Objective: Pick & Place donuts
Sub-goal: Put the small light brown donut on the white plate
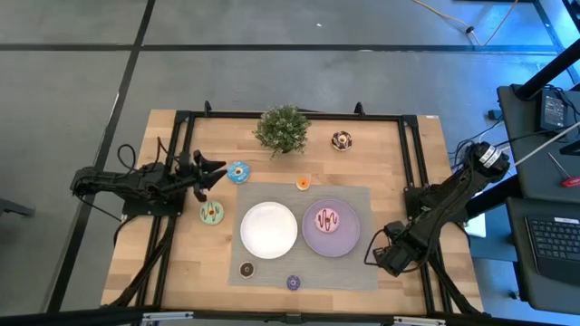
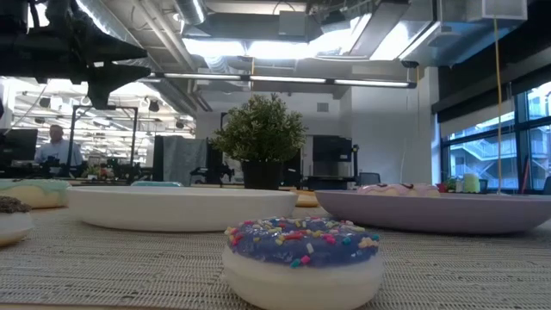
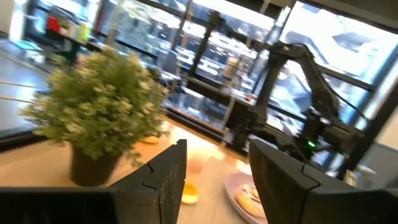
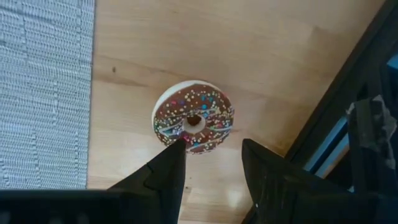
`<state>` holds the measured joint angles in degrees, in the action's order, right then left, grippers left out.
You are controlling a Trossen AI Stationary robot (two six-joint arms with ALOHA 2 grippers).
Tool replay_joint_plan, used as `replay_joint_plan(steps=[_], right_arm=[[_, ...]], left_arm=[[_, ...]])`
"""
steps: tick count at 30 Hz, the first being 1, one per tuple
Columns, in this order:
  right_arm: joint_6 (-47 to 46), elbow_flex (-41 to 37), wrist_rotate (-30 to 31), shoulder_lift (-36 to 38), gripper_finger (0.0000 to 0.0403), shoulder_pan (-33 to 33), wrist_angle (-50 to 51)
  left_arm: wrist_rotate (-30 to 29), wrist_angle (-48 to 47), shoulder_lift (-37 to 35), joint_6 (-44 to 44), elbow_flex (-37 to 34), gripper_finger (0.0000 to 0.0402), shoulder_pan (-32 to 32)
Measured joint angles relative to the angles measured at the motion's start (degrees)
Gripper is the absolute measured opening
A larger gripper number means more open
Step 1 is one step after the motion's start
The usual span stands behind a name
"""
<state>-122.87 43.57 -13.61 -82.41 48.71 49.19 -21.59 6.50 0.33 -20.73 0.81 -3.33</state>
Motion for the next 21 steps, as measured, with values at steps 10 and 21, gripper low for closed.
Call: replay_joint_plan(steps=[10, 21], right_arm=[[-1.37, 0.00, 1.83, 0.00, 0.0158, 0.00, -0.72], [-2.77, 0.00, 1.89, -3.27, 0.0158, 0.00, 0.84]], left_arm=[[-1.02, -6.41, 8.66, 3.66, 5.63, 0.0169, 0.00], [-1.02, -6.36, 12.23, 3.53, 5.78, 0.0169, 0.00]])
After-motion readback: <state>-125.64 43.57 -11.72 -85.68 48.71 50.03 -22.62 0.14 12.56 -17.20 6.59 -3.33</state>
